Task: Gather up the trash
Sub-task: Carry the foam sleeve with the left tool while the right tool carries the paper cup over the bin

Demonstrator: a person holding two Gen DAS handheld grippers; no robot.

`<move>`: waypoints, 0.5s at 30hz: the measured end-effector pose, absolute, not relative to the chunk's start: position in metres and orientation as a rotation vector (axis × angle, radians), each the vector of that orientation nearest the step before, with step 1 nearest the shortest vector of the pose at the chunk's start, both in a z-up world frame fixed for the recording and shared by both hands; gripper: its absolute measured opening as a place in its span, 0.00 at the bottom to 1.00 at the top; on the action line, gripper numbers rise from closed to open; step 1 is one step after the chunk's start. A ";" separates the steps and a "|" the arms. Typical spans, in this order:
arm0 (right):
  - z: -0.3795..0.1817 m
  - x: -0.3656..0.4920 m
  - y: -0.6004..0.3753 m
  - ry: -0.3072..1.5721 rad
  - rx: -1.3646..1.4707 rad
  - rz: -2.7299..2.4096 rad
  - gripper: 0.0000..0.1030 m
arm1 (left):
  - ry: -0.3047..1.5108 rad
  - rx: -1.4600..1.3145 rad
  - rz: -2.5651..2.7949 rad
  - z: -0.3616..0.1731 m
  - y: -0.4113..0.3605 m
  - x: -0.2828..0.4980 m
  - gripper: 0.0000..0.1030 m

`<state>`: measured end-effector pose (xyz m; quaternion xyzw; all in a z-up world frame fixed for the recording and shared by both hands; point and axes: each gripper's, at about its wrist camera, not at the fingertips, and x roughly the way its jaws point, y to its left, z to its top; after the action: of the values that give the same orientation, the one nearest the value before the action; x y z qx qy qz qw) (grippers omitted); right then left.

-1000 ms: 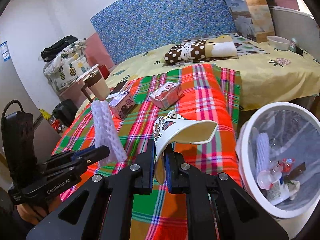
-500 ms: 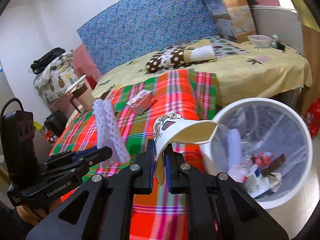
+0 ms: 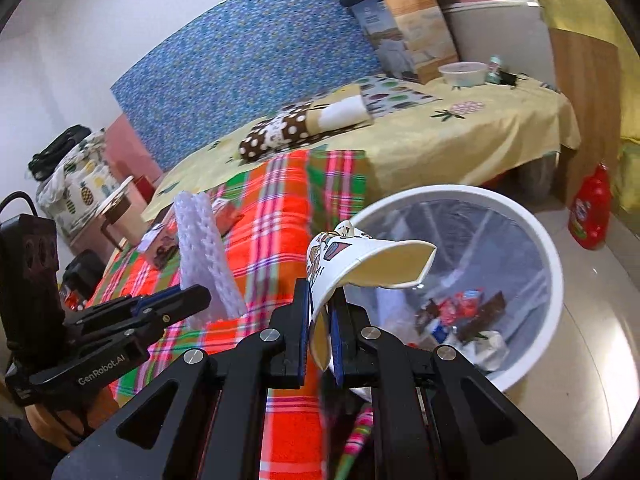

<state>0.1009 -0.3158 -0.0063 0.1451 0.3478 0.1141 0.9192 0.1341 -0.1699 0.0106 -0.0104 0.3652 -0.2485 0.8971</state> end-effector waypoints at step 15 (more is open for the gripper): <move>-0.021 0.109 -0.350 0.772 0.321 0.133 0.11 | 0.816 0.009 -0.602 -0.010 -0.220 0.161 0.13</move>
<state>0.1093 -0.3500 -0.0215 0.1558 0.3744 0.0647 0.9118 0.1613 -0.2197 -0.0102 0.0045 0.3908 -0.2881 0.8742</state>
